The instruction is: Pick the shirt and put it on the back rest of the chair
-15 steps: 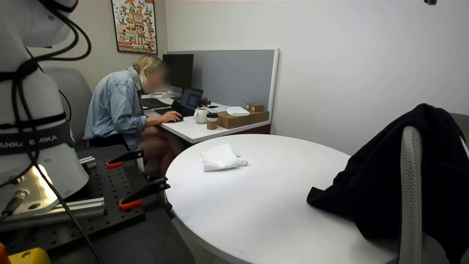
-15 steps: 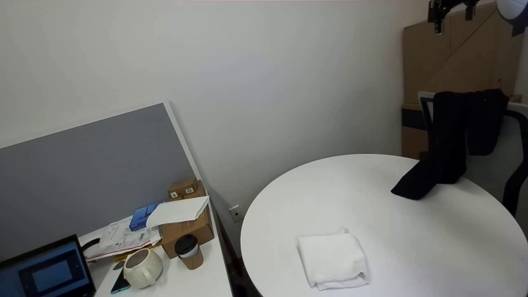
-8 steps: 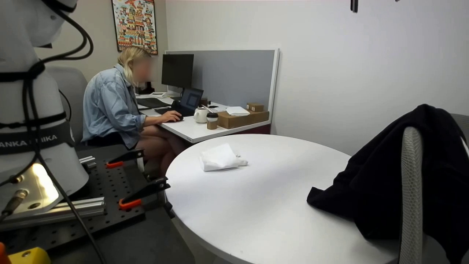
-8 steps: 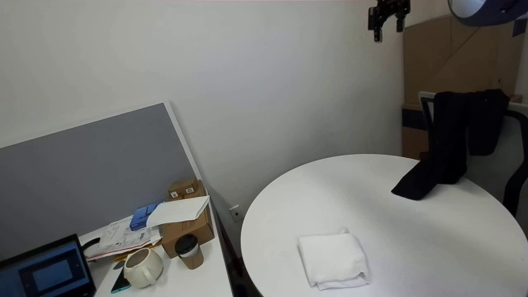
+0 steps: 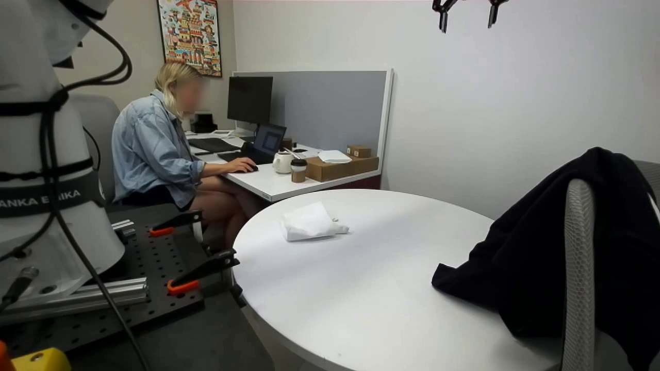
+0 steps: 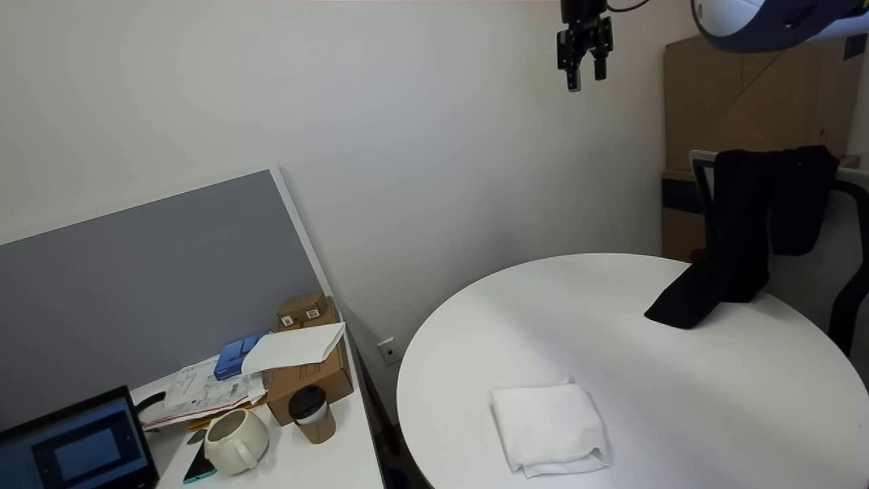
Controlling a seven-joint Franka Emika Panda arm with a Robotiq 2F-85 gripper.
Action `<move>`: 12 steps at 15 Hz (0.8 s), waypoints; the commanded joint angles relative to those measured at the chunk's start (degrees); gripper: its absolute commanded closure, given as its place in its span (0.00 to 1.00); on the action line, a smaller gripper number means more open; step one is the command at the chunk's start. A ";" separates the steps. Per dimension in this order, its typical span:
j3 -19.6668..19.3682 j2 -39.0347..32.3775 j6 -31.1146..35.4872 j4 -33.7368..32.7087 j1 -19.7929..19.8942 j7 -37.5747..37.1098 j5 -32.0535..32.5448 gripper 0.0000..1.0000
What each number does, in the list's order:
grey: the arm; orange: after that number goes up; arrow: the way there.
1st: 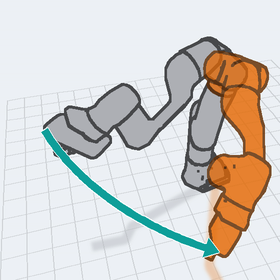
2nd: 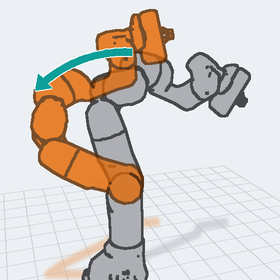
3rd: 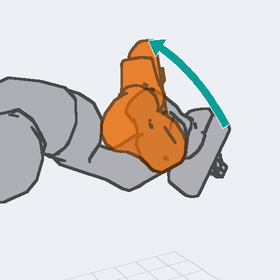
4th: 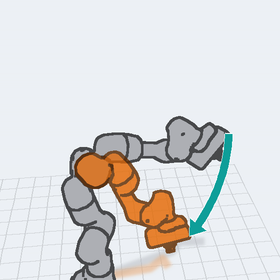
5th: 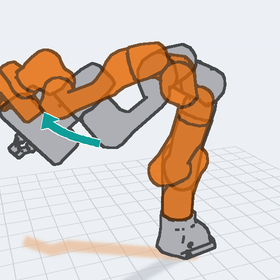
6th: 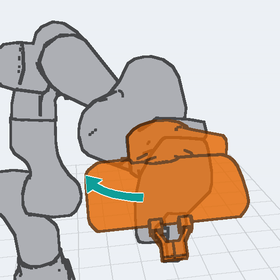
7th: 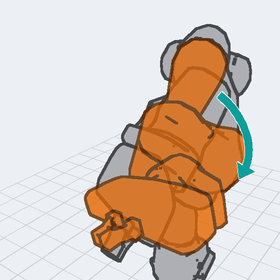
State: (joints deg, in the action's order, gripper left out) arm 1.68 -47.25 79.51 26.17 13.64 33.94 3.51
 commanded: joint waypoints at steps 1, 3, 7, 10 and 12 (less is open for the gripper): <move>-0.75 -2.08 -0.81 -1.52 -1.33 2.05 -0.05 0.00; -1.14 -3.01 -2.27 -1.41 -1.92 3.42 0.72 0.00; -1.01 -4.25 -1.62 -2.49 -1.71 2.21 -0.11 0.00; -1.04 -3.74 -1.24 -1.66 -1.69 2.24 -0.11 0.00; -1.04 -3.70 -1.21 -1.58 -1.68 2.24 -0.11 0.00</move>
State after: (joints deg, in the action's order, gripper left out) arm 1.28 -50.12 79.03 26.15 12.20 36.08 3.90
